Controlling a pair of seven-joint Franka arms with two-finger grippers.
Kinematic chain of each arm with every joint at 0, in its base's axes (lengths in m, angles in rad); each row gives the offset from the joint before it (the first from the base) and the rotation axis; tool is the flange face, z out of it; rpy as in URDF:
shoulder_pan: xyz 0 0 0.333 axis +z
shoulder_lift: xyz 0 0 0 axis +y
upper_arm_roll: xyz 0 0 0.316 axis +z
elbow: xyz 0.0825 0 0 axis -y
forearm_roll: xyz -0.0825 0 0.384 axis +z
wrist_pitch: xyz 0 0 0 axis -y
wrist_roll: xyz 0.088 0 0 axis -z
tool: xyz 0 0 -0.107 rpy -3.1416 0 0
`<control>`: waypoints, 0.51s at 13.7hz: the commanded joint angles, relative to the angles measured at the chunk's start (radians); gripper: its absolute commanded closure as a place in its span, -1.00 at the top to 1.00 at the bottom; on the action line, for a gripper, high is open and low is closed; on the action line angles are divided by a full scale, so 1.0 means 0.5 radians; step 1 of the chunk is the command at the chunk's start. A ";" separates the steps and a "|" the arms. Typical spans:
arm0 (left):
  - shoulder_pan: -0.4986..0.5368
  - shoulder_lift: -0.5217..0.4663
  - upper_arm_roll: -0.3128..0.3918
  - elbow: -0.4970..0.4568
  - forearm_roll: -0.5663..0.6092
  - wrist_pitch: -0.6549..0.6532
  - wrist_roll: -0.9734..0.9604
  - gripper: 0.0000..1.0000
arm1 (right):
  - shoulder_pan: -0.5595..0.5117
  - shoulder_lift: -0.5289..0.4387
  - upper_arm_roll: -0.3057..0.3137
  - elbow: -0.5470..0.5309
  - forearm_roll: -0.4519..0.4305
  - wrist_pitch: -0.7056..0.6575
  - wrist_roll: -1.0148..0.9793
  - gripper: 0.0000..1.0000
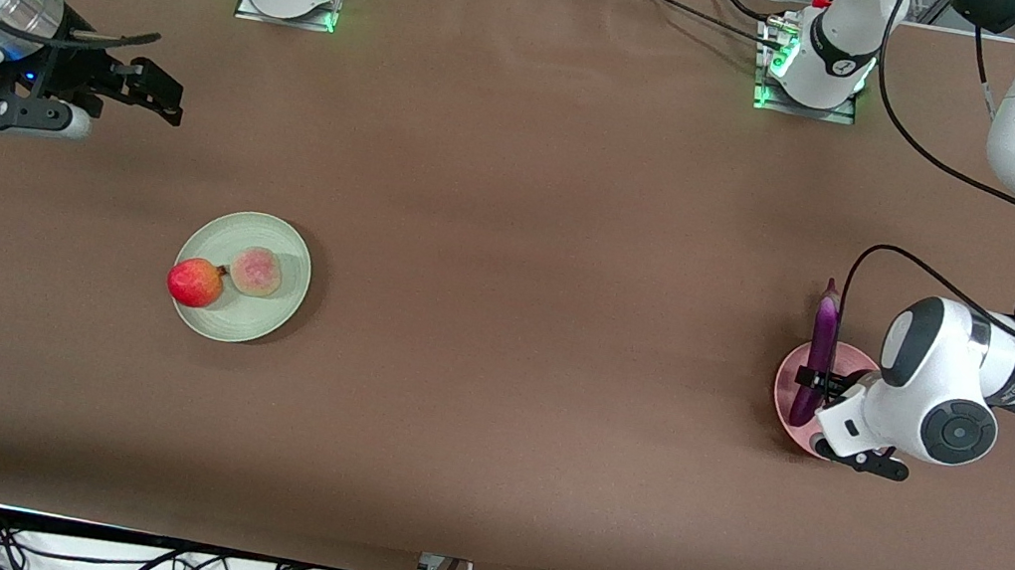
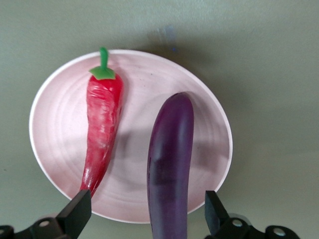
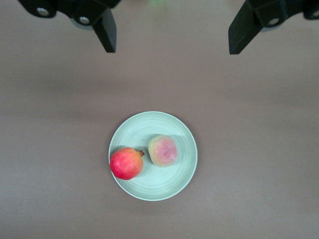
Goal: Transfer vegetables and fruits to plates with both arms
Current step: 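Lower the purple eggplant onto the pink plate with the left gripper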
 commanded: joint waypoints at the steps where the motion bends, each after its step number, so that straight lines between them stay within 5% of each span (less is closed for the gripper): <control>1: 0.001 -0.179 -0.025 0.019 0.013 -0.021 -0.007 1.00 | -0.447 -0.019 0.413 -0.032 -0.028 0.022 -0.073 0.99; 2: -0.002 -0.259 -0.046 0.047 0.004 -0.036 0.005 1.00 | -0.568 -0.013 0.536 -0.032 -0.031 0.028 -0.073 0.99; 7: 0.010 -0.768 -0.129 0.066 -0.161 -0.342 -0.013 1.00 | -0.581 0.008 0.562 0.023 -0.038 0.052 -0.045 0.99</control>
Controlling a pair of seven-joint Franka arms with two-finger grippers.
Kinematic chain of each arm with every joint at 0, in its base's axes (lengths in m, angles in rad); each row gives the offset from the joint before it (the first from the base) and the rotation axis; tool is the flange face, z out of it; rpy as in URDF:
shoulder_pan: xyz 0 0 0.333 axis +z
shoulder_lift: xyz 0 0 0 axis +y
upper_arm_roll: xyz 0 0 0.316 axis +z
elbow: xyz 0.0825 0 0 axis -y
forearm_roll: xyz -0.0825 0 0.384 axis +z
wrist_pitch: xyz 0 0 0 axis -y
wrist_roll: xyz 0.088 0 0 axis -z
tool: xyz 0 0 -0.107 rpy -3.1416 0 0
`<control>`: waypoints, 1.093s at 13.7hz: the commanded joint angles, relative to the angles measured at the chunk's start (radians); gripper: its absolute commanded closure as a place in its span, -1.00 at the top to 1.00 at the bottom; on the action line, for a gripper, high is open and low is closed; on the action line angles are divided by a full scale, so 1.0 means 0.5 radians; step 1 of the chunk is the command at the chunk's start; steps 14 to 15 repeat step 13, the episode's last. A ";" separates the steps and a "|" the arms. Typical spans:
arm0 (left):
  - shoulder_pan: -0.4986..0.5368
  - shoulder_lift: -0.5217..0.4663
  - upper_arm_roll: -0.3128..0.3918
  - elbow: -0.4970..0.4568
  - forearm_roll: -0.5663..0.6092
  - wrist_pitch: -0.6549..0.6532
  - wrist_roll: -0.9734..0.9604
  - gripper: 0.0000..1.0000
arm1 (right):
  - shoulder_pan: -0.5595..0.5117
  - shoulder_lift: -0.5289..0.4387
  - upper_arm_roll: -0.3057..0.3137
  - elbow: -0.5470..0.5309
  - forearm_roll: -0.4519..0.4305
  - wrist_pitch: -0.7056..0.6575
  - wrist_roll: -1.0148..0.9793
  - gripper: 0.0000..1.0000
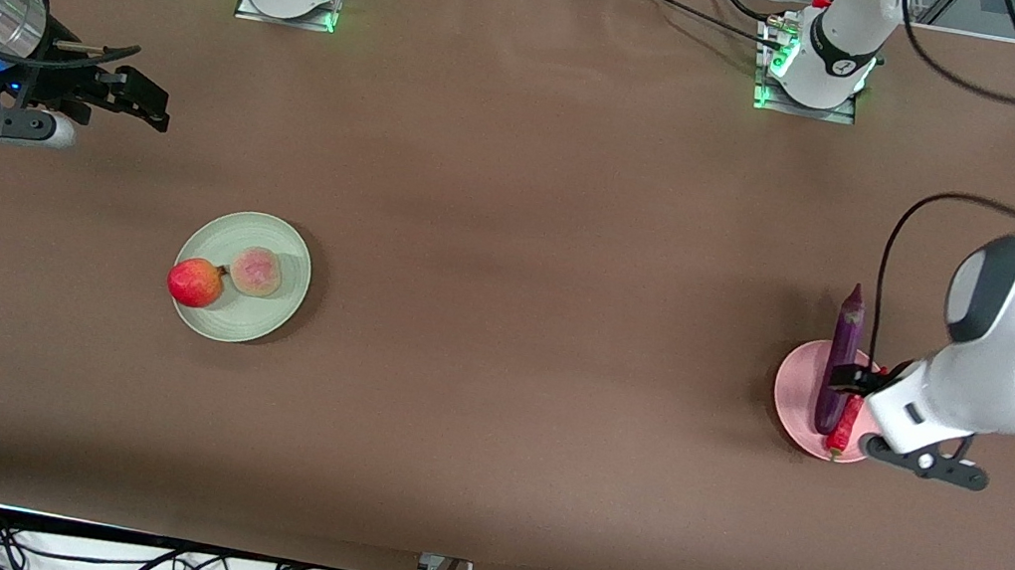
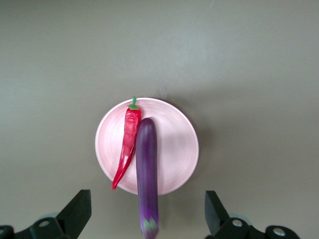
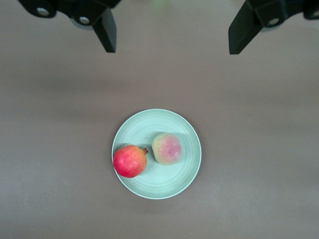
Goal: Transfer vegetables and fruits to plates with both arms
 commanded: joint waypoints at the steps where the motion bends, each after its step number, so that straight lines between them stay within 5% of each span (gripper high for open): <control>1: 0.034 -0.320 0.004 -0.046 -0.201 -0.233 -0.001 1.00 | -0.039 0.006 0.049 0.063 -0.038 0.011 0.004 0.99; 4: -0.003 -0.728 0.135 -0.253 -0.239 -0.320 -0.050 1.00 | -0.057 0.030 0.040 0.107 -0.032 0.011 -0.003 0.99; 6: -0.280 -0.967 0.362 -0.508 -0.300 -0.243 -0.065 1.00 | -0.045 0.030 0.043 0.155 -0.053 0.002 -0.024 0.99; 9: -0.377 -0.999 0.553 -0.574 -0.395 -0.203 -0.023 1.00 | -0.039 0.043 0.046 0.177 -0.130 0.007 -0.009 0.99; 15: -0.374 -0.919 0.556 -0.571 -0.383 -0.129 0.088 1.00 | 0.025 0.135 0.058 0.208 -0.231 0.047 -0.003 0.99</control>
